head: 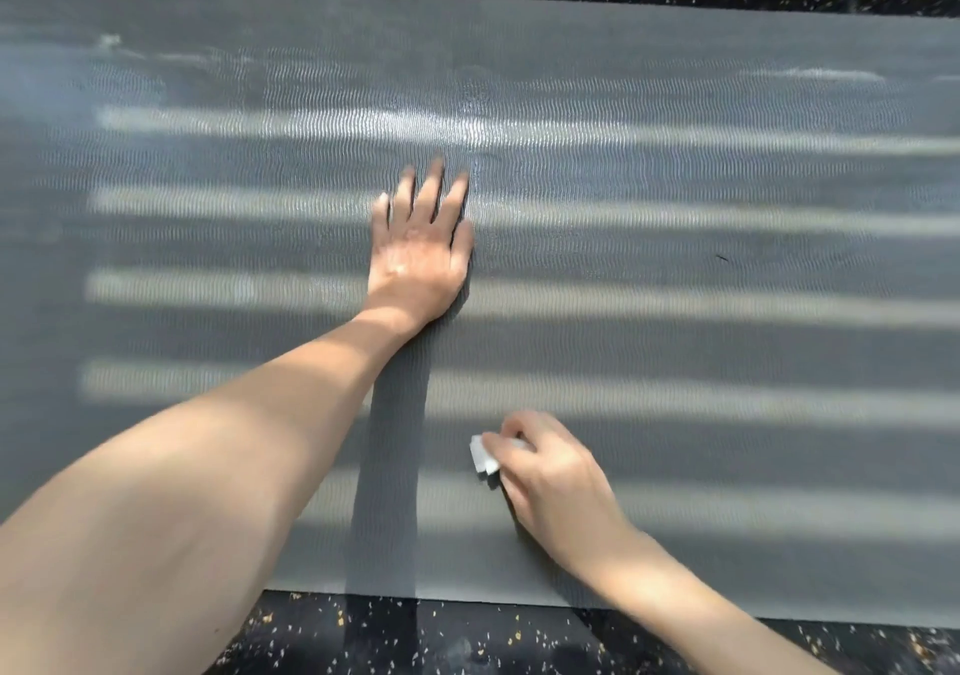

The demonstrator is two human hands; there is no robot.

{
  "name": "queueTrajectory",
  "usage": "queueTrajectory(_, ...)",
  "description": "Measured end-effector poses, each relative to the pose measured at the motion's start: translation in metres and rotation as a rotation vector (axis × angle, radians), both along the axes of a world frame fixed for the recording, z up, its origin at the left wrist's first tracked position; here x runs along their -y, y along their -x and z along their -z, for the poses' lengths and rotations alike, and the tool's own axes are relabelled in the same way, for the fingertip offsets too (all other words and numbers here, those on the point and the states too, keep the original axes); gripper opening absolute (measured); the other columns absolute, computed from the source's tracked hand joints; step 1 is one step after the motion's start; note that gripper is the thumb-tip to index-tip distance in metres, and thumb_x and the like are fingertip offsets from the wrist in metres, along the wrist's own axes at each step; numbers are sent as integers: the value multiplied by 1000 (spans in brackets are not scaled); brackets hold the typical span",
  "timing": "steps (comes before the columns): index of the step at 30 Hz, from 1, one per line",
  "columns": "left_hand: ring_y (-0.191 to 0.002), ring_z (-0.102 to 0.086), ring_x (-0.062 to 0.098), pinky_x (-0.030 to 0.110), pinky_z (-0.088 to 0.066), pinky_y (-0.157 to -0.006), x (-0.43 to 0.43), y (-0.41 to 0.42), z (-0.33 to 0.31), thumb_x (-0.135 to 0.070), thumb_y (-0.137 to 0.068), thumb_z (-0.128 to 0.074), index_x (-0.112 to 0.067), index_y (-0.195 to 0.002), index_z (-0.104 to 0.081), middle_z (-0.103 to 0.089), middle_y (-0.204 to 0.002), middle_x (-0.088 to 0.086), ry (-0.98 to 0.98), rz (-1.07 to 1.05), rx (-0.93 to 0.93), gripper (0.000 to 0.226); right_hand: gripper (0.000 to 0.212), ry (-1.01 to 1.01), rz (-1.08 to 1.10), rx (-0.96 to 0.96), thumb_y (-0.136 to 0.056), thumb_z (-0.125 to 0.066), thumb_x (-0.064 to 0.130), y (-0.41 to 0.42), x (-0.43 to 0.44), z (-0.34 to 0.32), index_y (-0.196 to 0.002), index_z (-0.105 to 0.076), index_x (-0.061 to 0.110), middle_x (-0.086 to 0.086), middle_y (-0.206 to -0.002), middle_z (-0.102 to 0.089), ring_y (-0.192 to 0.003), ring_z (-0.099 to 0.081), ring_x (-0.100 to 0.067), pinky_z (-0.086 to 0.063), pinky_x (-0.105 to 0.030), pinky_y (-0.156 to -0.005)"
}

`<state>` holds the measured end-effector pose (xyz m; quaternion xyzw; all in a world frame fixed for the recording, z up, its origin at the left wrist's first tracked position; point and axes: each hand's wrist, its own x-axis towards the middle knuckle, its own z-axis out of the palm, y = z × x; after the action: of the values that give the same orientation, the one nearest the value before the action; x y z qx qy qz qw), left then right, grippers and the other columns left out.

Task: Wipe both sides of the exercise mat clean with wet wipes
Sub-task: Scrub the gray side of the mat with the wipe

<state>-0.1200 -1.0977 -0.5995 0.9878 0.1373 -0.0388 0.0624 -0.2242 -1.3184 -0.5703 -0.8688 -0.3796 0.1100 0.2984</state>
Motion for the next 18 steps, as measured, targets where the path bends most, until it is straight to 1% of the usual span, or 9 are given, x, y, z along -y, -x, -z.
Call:
queueTrajectory(2, -146, -27, 32, 48, -20, -114, 5, 13, -2, -39, -98, -22, -19, -151, -37, -30, -160, 7, 28, -5, 39, 59, 13, -23, 43, -13, -84, -51, 7, -20, -9, 1, -86, -64, 8, -5, -84, -50, -71, -50, -23, -45, -31, -51)
queueTrajectory(3, -145, -30, 33, 48, -22, -114, 9, 26, -2, -39, -96, -23, -18, -150, -39, -32, -159, 8, 47, -7, 48, 60, 14, -21, 70, 0, -84, -52, 6, -28, -13, 1, -88, -66, 7, -7, -84, -51, -70, -51, -26, -45, -31, -51)
queueTrajectory(7, -145, -30, 32, 50, -28, -111, 33, 115, 0, -37, -97, -30, -15, -151, -38, -30, -160, 8, 20, 30, 11, 59, 8, 29, 95, 27, -81, -60, 3, -6, -4, 2, -85, -65, 7, -5, -83, -51, -69, -51, -24, -42, -31, -56)
queueTrajectory(9, -145, -28, 31, 50, -26, -111, 46, 151, -3, -37, -96, -32, -16, -151, -37, -28, -160, 7, 24, 14, -19, 59, 11, 68, 30, -39, -79, -62, 8, 24, 12, -3, -88, -62, 13, 1, -86, -48, -71, -50, -20, -43, -28, -52)
queueTrajectory(12, -145, -27, 28, 48, -24, -112, 48, 159, -5, -39, -95, -34, -19, -151, -37, -29, -160, 5, 34, -13, -32, 59, 11, 58, -44, -142, -85, -44, 21, 36, 21, -4, -90, -54, 19, 7, -88, -40, -74, -40, -15, -43, -29, -49)
queueTrajectory(13, -145, -27, 28, 48, -25, -112, 47, 157, -7, -39, -95, -34, -19, -150, -38, -29, -160, 5, 42, -15, -40, 59, 8, 68, -30, -126, -86, -47, 20, 31, 17, -4, -88, -55, 19, 7, -87, -41, -74, -41, -14, -44, -29, -49)
queueTrajectory(14, -145, -27, 28, 48, -24, -112, 46, 156, -8, -39, -95, -34, -19, -150, -38, -29, -160, 5, 53, -18, -48, 59, 2, 74, 18, -115, -84, -55, 16, 24, 12, -5, -85, -57, 17, 6, -86, -44, -72, -43, -15, -45, -29, -49)
queueTrajectory(16, -145, -27, 27, 48, -23, -113, 47, 156, -9, -39, -95, -33, -19, -151, -38, -28, -161, 5, 68, -25, -58, 59, 15, 76, 105, -109, -76, -72, 5, 15, 5, -4, -83, -64, 14, 2, -83, -51, -69, -50, -17, -45, -26, -50)
queueTrajectory(18, -146, -27, 27, 48, -22, -114, 48, 158, -8, -40, -96, -32, -19, -151, -38, -28, -161, 5, 70, -26, -59, 59, 17, 91, 89, -144, -80, -67, 8, 23, 10, -4, -91, -62, 19, 3, -88, -50, -73, -52, -20, -45, -28, -55)
